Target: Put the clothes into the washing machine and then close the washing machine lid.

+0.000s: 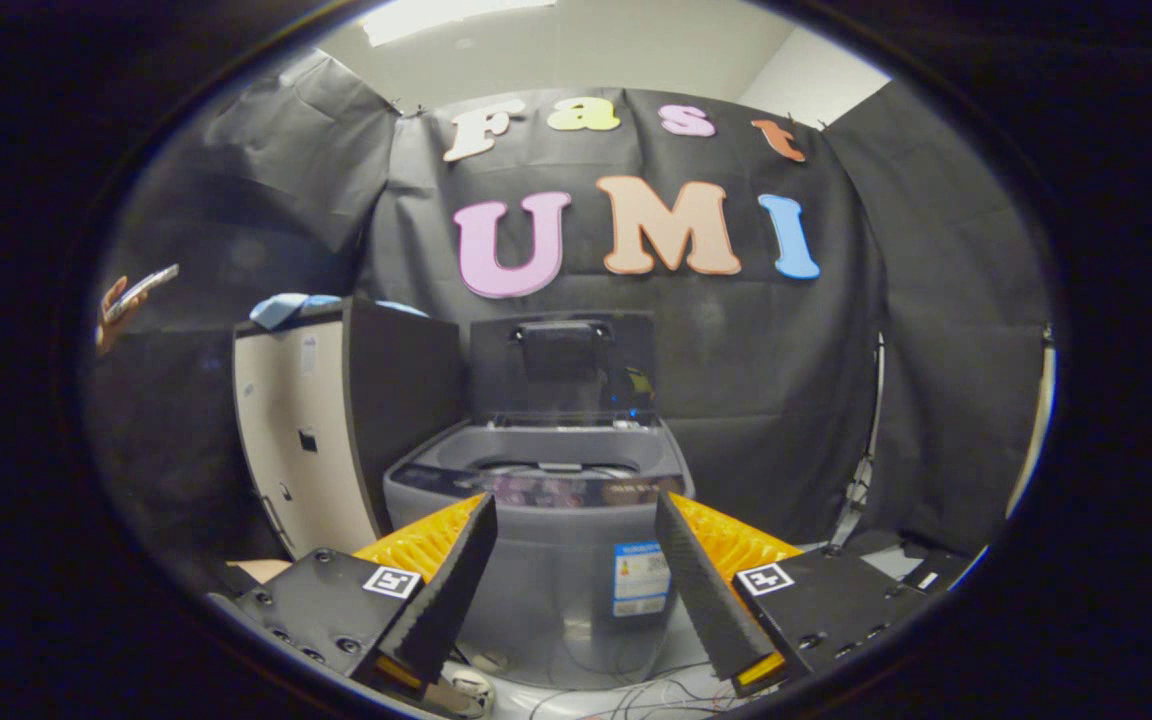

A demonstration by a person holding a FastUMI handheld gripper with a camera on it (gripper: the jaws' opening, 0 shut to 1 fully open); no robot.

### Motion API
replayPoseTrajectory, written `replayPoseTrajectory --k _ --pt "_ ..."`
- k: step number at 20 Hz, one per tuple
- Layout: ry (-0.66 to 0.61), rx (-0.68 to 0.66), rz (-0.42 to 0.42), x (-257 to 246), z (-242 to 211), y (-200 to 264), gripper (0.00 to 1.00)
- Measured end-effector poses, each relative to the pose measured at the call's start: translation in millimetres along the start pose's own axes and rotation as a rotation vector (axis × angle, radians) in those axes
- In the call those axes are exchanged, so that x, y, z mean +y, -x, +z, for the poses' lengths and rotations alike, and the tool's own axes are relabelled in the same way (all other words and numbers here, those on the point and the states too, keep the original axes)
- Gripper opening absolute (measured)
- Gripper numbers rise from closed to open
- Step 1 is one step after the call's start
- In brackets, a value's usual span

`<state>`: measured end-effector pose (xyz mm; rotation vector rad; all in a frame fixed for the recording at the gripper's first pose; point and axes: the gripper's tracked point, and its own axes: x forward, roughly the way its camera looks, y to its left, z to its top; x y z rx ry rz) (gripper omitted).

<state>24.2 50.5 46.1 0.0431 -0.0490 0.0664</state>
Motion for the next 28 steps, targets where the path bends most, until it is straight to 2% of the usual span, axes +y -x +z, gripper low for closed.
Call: replayPoseTrajectory --k 4,7,11,15,22,28 --pt "-0.042 -0.073 0.128 65.1 82.1 -36.0 0.99" --pt "-0.012 -0.090 0.215 114.2 142.8 -71.2 0.99" --pt "-0.034 -0.055 0.328 195.1 195.3 -124.2 0.99" --pt "-0.014 -0.052 0.394 266.6 230.4 -177.9 0.99" --pt "0.029 0.040 0.489 373.4 230.5 -242.7 0.99" --pt "0.112 0.231 0.482 410.6 180.8 -278.2 0.99"
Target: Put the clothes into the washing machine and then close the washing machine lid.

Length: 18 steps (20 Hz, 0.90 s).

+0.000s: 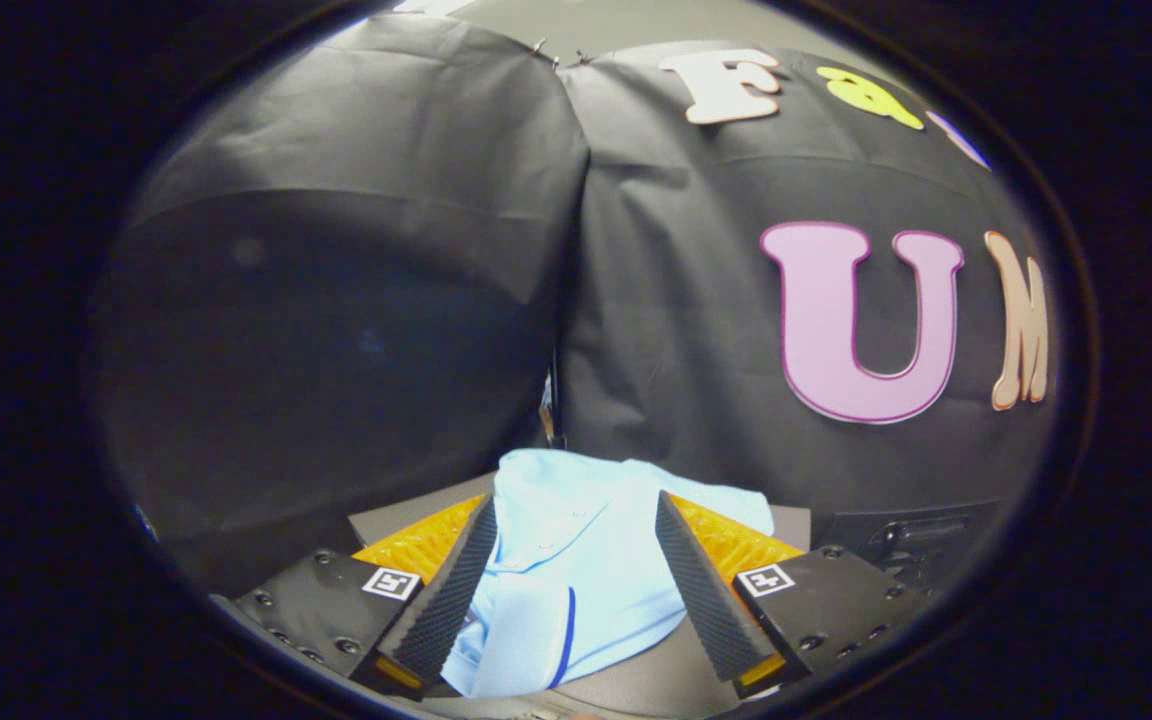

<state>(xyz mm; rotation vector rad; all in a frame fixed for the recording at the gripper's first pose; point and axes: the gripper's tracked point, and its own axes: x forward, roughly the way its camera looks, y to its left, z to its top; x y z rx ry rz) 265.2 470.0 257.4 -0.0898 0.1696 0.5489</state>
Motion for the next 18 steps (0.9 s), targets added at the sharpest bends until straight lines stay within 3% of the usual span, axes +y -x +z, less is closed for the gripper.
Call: replayPoseTrajectory --k 8,13,16,18 --pt "-0.109 0.287 0.013 9.7 -69.0 -39.9 0.99" --pt "-0.119 0.257 0.011 7.1 -66.7 -37.4 0.99" --pt "-0.156 0.227 0.071 25.7 -59.2 -37.2 0.71" --pt "-0.200 0.236 0.056 27.7 -63.1 -36.7 0.52"
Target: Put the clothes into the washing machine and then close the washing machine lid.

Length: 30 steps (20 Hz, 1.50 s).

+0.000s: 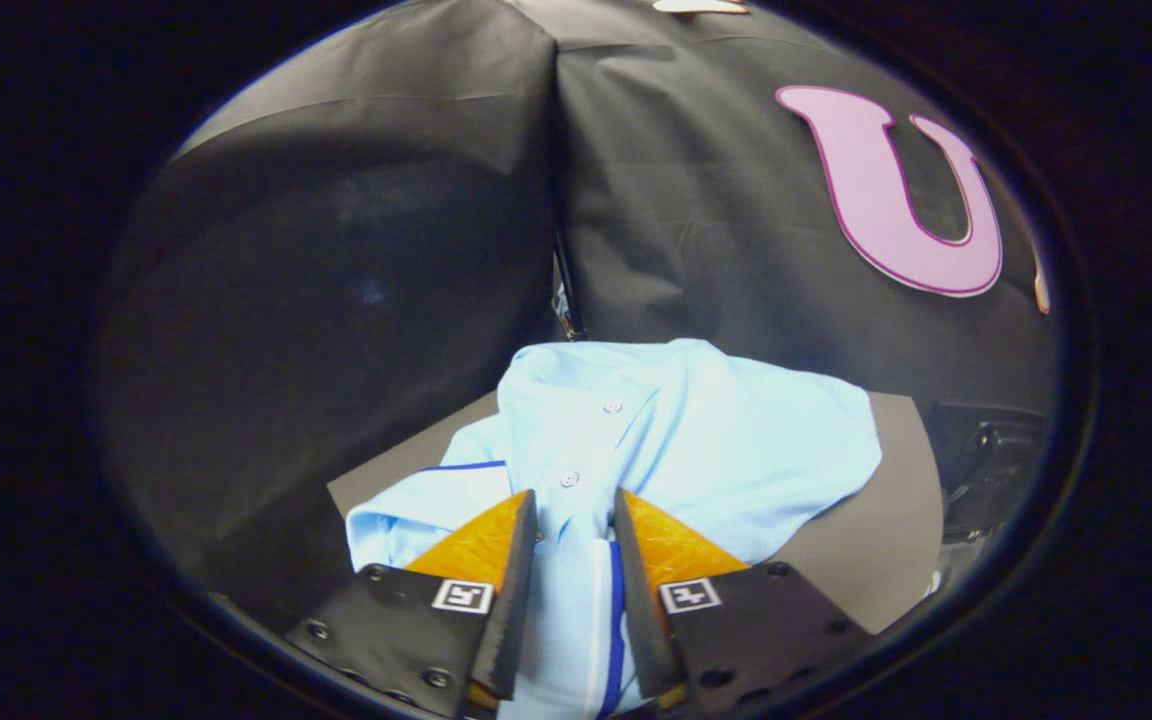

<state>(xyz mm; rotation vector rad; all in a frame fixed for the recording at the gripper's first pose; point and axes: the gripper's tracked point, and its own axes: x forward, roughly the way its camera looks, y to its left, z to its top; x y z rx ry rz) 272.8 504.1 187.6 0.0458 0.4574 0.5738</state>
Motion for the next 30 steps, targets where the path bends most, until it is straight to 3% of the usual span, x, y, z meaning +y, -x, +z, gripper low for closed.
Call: replayPoseTrajectory --k 1,9,14,17,21,24,26,28,30 --pt "-0.012 0.006 -0.003 -0.8 0.8 0.6 0.42" --pt "0.036 0.007 -0.042 -1.8 0.8 0.8 0.42" --pt "-0.002 -0.009 -0.012 0.7 2.4 3.0 0.42" --pt "-0.010 -0.025 0.031 1.3 1.0 1.3 0.54" --pt "0.021 -0.031 0.003 1.5 1.5 6.0 0.36" --pt "-0.038 0.013 -0.020 1.6 -3.9 7.2 0.23" --pt "-0.058 0.018 -0.014 -0.5 -1.2 7.7 0.23" --pt "-0.102 0.013 -0.015 -2.2 -1.1 10.3 0.03" --pt "-0.110 0.013 -0.009 -4.0 -0.4 10.2 0.03"
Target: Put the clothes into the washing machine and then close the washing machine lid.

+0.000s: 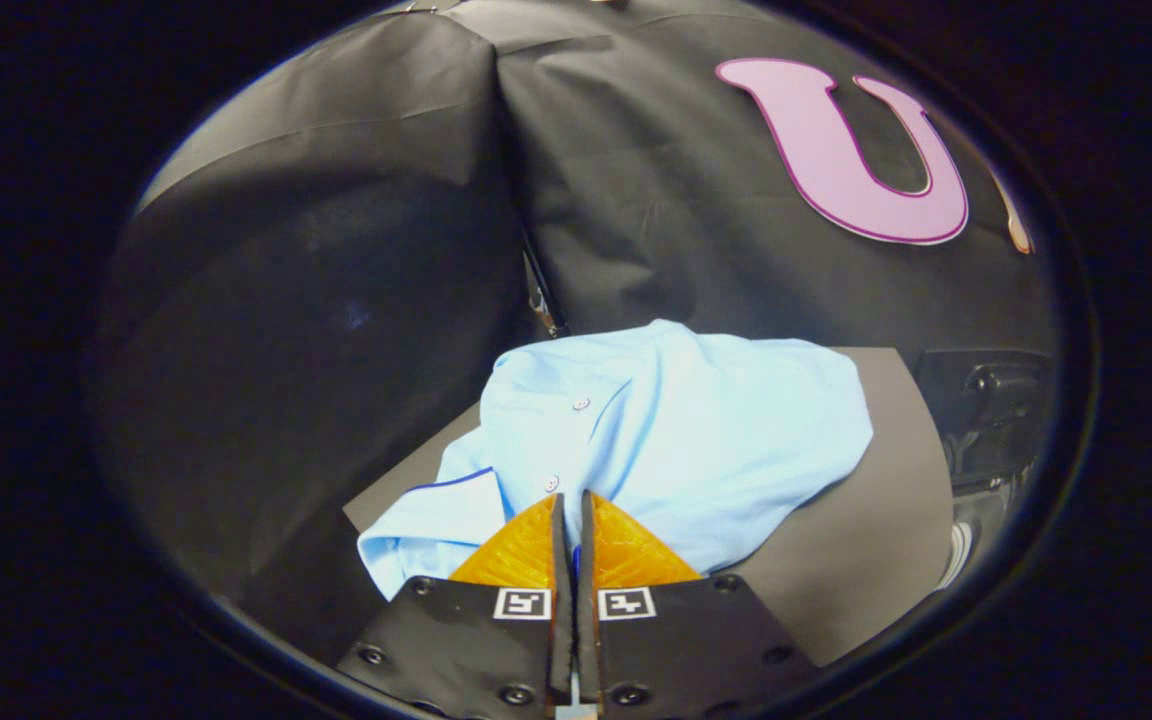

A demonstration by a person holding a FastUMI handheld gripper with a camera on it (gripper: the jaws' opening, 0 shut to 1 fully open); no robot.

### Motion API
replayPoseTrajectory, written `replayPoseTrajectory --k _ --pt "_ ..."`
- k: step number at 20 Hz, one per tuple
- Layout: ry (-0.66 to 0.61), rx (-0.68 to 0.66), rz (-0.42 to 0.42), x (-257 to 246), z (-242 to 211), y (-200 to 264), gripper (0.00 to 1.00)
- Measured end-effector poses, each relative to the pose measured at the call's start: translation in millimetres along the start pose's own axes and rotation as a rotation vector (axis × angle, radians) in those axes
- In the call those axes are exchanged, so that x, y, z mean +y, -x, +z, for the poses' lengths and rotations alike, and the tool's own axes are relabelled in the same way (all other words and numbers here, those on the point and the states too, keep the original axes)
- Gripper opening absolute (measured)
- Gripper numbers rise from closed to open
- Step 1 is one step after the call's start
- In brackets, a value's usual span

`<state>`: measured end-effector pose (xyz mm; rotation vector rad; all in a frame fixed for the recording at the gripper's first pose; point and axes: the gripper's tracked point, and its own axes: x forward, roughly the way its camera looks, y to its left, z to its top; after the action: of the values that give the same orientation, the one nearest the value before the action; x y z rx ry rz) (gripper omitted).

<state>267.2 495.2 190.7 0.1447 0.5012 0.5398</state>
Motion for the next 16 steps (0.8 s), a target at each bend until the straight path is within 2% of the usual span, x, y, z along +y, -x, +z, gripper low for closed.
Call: replayPoseTrajectory --k 7,10,13,16 --pt "0.107 -0.068 -0.176 -9.3 20.7 13.4 0.03" --pt "0.114 -0.097 -0.253 -10.0 31.2 22.8 0.03" --pt "0.112 -0.144 -0.358 -15.8 36.4 27.1 0.03" --pt "0.129 -0.211 -0.508 -20.1 56.8 45.5 0.03"
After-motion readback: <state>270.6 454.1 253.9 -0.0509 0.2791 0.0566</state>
